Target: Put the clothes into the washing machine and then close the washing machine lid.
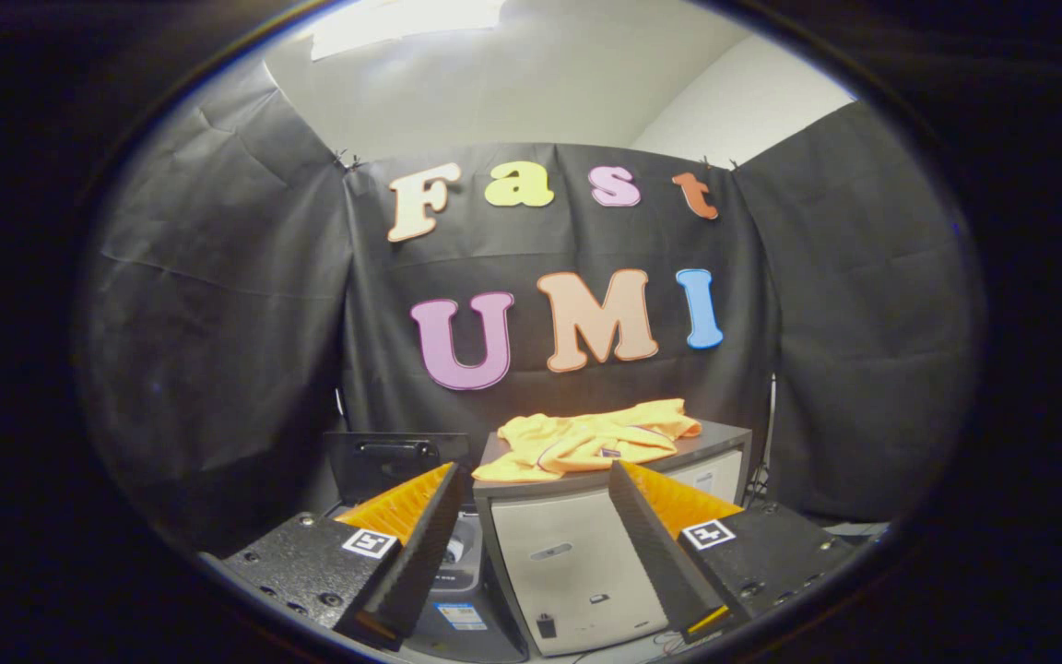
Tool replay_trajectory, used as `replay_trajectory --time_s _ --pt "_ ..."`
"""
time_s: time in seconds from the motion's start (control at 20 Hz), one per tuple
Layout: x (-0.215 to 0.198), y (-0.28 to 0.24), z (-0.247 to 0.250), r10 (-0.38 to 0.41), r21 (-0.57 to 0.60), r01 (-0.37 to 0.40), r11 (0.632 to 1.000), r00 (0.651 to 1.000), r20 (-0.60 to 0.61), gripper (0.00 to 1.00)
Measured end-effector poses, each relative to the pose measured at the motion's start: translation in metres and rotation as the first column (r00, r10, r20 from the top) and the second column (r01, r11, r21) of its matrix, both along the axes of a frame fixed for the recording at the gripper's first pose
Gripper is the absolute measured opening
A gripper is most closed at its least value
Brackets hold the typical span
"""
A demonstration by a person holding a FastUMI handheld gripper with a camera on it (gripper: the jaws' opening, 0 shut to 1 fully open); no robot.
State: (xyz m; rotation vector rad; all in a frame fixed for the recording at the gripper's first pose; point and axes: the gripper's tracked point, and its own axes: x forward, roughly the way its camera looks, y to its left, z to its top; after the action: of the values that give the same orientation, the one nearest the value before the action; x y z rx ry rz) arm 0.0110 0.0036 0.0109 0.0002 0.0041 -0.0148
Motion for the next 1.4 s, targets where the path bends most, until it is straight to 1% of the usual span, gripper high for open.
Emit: replay_trajectory --time_s 0.35,0.6,0.85,1.0,1.05,1.1,1.2,1.25,1.4 --pt "0.021 -0.003 0.002 -0.004 -0.011 0.004 1.000 1.000 -0.010 0.97" --pt "0.051 -0.002 0.013 0.007 -0.032 -0.008 0.999 0.999 -0.031 0.97" --pt "0.089 -0.007 0.033 0.014 -0.018 -0.014 1.000 1.000 -0.028 0.97" --pt "0.121 -0.016 0.035 0.011 0.006 -0.011 1.000 0.998 -0.069 0.97" --pt "0.134 -0.020 0.034 0.011 0.003 -0.010 1.000 0.996 -0.090 0.97" --pt "0.148 -0.027 0.029 -0.006 -0.023 0.003 1.000 0.992 -0.126 0.97" --pt "0.172 -0.046 0.013 -0.045 -0.099 0.025 0.995 0.977 -0.207 0.97" --pt "0.185 -0.058 0.008 -0.070 -0.122 0.043 0.992 0.971 -0.229 0.97" --pt "0.227 -0.067 -0.013 -0.072 -0.138 0.027 0.990 0.940 -0.333 0.97"
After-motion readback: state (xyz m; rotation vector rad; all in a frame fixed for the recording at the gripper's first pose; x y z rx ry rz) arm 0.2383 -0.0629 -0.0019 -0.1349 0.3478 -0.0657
